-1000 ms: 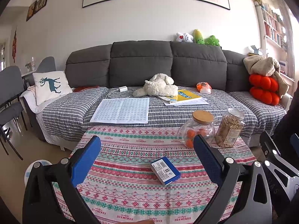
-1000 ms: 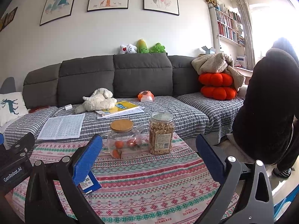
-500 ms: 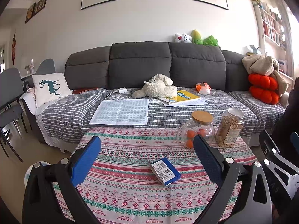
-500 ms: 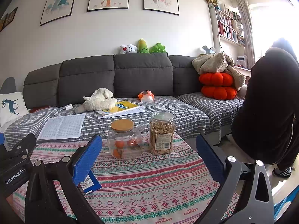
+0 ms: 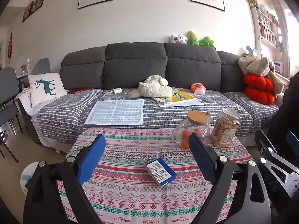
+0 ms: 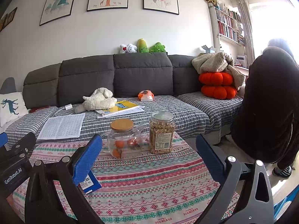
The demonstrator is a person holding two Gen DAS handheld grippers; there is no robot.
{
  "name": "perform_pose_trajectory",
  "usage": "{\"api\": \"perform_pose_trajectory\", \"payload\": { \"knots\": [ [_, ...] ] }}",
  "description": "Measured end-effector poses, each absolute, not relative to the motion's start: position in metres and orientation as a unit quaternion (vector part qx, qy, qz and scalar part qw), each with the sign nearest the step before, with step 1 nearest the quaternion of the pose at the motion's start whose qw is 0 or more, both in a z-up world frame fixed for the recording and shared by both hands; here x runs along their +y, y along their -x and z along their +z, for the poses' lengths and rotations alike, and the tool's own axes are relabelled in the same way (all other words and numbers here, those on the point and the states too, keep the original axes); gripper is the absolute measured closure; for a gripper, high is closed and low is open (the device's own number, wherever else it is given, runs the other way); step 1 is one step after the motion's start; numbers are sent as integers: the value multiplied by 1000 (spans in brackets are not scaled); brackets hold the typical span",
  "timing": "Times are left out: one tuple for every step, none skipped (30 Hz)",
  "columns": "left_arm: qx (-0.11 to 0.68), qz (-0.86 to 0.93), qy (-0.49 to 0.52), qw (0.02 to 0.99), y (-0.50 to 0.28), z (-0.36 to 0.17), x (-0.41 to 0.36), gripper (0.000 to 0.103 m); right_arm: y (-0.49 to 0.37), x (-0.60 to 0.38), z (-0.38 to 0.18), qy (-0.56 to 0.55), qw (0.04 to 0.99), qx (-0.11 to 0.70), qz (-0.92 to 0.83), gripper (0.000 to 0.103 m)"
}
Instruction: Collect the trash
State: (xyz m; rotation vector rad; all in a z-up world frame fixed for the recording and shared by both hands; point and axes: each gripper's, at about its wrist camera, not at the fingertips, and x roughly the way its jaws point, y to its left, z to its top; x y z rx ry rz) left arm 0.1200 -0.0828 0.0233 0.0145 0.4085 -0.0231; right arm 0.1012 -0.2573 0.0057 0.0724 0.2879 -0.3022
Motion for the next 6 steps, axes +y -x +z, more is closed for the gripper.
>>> {"api": "perform_pose_trajectory", "payload": {
  "knots": [
    [209, -14, -5, 978, -122, 22, -83, 9, -101, -257, 6, -37, 978, 142, -150, 7],
    [214, -16, -5, 977, -123, 22, -83, 7, -101, -257, 6, -37, 978, 141, -151, 7],
    [217, -15, -3, 976, -124, 21, -83, 7, -101, -257, 5, -38, 978, 140, -152, 7],
    [218, -14, -1, 976, -124, 20, -82, 7, -101, -257, 5, -39, 978, 140, -152, 7],
    [220, -14, -1, 975, -124, 20, -82, 7, -101, -257, 4, -40, 978, 140, -153, 7],
    [222, -13, -2, 975, -125, 19, -82, 7, -102, -257, 4, -41, 977, 140, -153, 7]
  ]
}}
